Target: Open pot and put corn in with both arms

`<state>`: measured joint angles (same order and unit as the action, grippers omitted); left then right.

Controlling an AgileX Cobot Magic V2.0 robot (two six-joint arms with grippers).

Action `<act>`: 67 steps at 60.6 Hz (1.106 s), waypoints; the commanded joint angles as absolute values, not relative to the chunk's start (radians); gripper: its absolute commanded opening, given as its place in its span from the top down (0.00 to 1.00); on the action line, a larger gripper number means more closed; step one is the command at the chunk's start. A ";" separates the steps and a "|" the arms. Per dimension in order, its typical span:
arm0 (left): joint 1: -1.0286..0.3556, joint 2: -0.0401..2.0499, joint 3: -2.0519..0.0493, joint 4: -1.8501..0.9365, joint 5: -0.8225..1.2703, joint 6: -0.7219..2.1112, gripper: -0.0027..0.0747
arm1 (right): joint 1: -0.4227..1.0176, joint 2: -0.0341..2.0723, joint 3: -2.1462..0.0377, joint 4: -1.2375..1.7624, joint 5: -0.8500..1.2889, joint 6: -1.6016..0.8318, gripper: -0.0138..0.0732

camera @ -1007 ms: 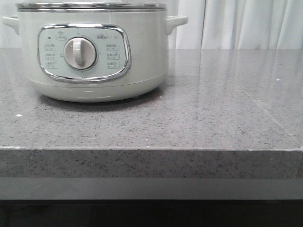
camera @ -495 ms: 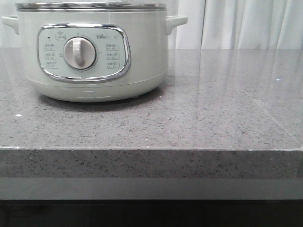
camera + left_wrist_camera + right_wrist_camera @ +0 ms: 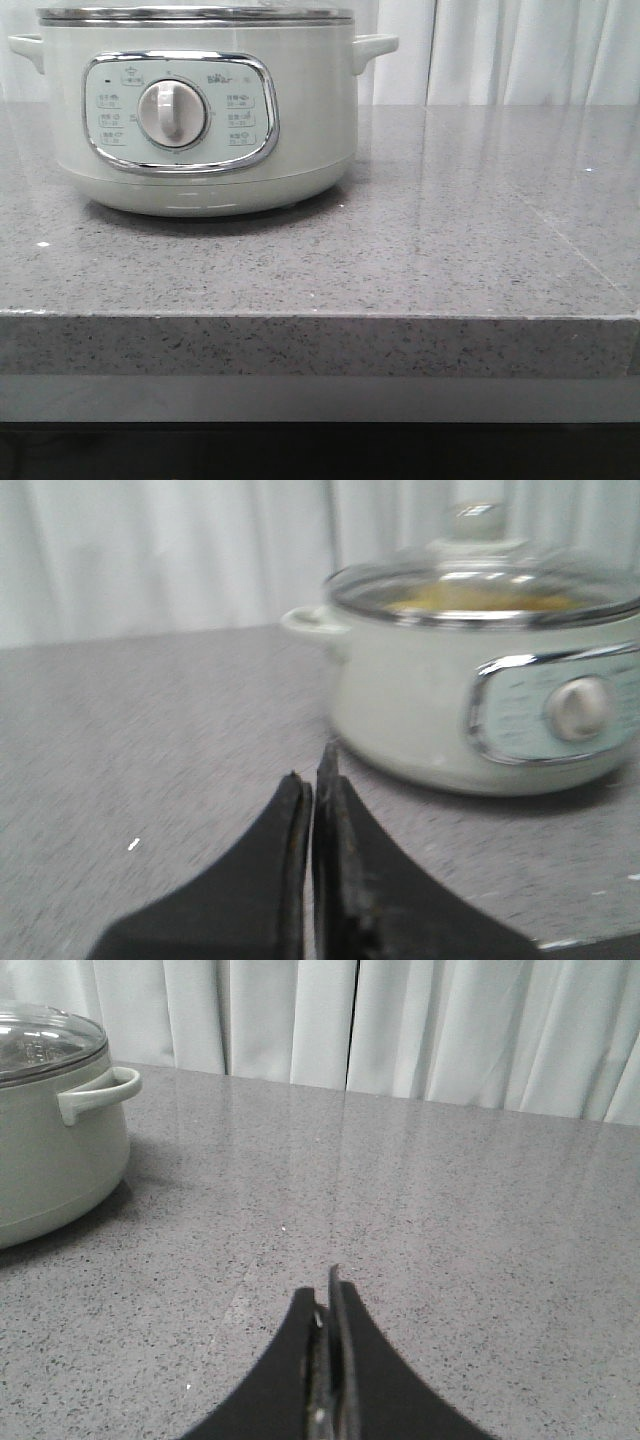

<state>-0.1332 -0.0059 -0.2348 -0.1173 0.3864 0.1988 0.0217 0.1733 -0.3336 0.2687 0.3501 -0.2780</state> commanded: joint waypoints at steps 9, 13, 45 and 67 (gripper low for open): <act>-0.007 -0.030 -0.105 -0.094 0.190 0.067 0.99 | 0.016 0.183 -0.362 0.272 0.268 -0.287 0.92; 0.005 -0.030 -0.056 -0.094 0.147 0.045 0.99 | 0.016 0.183 -0.362 0.272 0.268 -0.287 0.92; 0.009 -0.030 0.008 -0.094 0.108 0.000 0.99 | 0.016 0.183 -0.362 0.272 0.267 -0.287 0.92; 0.009 -0.030 0.008 -0.094 0.108 0.000 0.99 | 0.016 0.183 -0.362 0.272 0.267 -0.287 0.92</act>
